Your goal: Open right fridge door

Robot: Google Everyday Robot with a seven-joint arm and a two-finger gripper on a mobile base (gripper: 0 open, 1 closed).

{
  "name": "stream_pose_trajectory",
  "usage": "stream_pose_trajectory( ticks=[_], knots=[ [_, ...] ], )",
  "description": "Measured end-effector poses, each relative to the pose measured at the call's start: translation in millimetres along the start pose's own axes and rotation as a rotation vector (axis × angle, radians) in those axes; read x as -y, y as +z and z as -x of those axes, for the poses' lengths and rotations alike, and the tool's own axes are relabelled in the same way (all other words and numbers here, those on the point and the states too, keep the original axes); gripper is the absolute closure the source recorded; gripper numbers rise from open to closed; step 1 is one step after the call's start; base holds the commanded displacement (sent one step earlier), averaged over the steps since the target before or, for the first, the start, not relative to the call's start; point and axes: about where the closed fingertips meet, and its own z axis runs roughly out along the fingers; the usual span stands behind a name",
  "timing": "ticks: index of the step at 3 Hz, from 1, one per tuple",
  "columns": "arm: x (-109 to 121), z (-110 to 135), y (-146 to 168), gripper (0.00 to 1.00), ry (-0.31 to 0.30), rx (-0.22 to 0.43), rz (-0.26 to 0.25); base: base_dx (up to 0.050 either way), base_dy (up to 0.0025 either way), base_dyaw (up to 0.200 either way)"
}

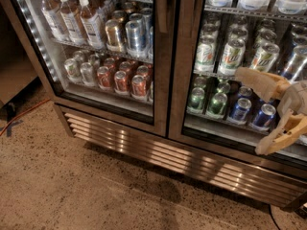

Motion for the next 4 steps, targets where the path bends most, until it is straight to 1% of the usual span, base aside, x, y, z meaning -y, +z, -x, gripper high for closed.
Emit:
stream_pose_trajectory(
  ticks=[1,2,3,4],
  knots=[
    [0,1,1,0.0,-0.002,0.001,0.001,0.0,0.0,0.0],
    [-21,29,-7,0.0,-0.061,0.022,-0.013,0.0,0.0,0.0],
    [-23,31,-9,0.0,-0.063,0.023,-0.018,0.047,-0.00005,0.001],
    [-24,31,-1,0.0,-0.063,0.02,-0.01,0.0,0.0,0.0]
  ],
)
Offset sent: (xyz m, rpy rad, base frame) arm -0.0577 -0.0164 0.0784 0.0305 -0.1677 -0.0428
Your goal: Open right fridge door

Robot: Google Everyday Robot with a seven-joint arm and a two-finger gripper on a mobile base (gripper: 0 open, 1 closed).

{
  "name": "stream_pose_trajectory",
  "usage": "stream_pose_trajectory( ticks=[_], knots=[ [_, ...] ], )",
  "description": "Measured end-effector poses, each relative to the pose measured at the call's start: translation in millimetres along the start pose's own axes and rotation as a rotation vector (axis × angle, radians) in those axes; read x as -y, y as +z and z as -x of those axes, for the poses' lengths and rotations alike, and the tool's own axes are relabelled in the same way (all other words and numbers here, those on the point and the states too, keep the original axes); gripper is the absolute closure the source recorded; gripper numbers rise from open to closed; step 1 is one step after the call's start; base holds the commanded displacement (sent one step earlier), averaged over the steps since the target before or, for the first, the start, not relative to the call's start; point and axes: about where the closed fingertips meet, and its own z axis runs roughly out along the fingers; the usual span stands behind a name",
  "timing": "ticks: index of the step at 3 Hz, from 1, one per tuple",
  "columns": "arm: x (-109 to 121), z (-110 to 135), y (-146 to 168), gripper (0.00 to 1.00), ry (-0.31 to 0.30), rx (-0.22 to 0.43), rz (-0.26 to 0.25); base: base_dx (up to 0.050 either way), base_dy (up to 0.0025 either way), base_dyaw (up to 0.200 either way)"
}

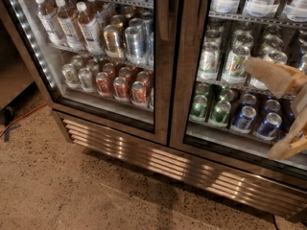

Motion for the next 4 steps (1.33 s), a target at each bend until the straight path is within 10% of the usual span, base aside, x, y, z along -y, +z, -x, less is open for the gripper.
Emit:
stream_pose_trajectory(
  ticks=[2,4],
  knots=[
    [-23,0,80,0.0,-0.023,-0.041,0.091,0.0,0.0,0.0],
    [-24,7,78,0.0,-0.046,0.029,0.023,0.0,0.0,0.0]
  ],
)
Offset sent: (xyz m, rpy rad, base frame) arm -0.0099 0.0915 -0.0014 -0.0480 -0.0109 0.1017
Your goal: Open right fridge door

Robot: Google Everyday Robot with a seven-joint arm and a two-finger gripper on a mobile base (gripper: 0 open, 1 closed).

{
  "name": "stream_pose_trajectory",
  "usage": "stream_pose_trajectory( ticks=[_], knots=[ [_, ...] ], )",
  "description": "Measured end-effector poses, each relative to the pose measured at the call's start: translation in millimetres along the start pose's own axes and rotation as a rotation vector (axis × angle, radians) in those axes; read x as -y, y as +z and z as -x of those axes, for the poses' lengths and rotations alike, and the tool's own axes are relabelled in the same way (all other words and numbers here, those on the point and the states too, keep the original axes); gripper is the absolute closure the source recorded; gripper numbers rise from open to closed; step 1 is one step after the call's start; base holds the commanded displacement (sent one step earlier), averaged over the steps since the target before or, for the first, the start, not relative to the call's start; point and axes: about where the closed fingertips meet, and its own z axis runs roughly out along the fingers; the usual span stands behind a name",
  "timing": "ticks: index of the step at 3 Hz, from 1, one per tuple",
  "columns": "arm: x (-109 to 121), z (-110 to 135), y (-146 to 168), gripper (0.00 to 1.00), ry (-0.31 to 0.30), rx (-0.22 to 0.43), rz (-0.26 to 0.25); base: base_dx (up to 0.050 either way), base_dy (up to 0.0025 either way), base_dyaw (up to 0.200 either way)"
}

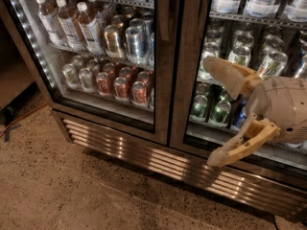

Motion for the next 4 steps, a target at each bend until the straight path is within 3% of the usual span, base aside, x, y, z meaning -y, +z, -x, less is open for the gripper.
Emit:
stream_pose_trajectory(
  ticks=[1,2,4],
  knots=[
    [0,6,-4,0.0,-0.026,0.059,-0.067,0.0,0.0,0.0],
    [0,6,-4,0.0,-0.026,0.059,-0.067,0.0,0.0,0.0],
    [3,1,9,0.0,-0.057,-0.248,-0.122,0.0,0.0,0.0]
  ],
)
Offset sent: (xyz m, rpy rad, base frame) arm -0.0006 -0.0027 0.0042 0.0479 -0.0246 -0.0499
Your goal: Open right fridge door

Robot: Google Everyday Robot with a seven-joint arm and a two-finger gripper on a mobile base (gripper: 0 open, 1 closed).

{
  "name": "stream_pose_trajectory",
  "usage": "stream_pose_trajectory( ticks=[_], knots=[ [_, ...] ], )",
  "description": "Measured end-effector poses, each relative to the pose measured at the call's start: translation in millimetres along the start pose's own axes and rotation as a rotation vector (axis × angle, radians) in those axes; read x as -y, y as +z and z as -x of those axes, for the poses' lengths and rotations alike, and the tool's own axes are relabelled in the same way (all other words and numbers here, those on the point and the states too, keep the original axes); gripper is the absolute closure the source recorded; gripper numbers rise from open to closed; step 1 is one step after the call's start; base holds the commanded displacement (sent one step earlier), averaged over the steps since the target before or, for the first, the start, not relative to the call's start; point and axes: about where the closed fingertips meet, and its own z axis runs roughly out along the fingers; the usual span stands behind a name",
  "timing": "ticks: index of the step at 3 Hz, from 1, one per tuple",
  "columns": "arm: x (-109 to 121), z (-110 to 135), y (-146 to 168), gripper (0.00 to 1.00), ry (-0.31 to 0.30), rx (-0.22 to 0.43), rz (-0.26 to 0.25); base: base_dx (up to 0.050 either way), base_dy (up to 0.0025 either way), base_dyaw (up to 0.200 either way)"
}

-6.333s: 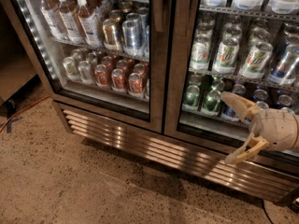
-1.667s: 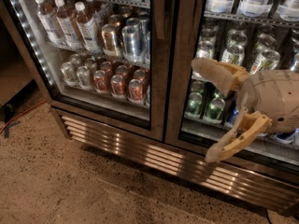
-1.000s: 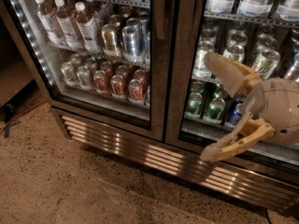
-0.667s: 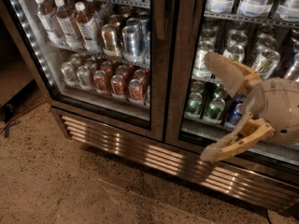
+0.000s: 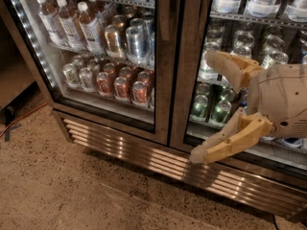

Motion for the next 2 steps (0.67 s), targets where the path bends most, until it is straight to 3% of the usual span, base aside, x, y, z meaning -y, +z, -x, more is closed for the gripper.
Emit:
stream_pose_trajectory(
  ticks=[1,2],
  knots=[
    [0.0,0.0,0.0,0.0,0.0,0.0,0.0,0.0,0.0,0.0],
    [1.1,-2.2,2.1,0.0,0.051,0.087,0.039,0.0,0.0,0.0]
  ],
)
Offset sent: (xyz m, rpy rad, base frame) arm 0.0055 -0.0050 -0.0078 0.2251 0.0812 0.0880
